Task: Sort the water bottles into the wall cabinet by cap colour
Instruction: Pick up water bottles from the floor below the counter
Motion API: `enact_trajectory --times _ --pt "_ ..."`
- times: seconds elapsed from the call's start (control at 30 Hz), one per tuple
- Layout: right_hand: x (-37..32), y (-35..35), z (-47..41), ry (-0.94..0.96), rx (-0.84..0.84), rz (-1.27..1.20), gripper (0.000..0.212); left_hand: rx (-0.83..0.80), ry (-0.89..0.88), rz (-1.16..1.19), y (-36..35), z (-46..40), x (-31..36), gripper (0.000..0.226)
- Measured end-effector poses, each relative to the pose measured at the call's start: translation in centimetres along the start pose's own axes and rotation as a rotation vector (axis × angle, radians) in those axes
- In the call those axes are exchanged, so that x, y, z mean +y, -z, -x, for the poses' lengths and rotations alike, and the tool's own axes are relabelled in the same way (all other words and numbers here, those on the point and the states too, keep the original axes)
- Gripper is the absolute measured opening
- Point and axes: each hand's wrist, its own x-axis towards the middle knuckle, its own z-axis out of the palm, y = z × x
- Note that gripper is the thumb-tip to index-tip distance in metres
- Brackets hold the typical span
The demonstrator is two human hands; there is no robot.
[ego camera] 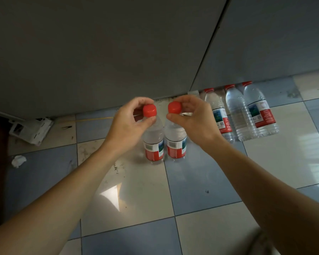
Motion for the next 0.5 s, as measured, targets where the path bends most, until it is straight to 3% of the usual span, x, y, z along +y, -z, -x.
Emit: enact_trajectory --times 0.27,0.5 --pt "-0.1 1.0 2.7 0.139 -0.035 -0.001 0.038 -0.062 -0.196 -0.228 1.7 2.2 1.1 0.039" --pt "0.9 0.9 4.5 0.101 -0.112 0.052 0.038 -0.046 -0.184 -0.277 1.9 2.4 0.7 0.046"
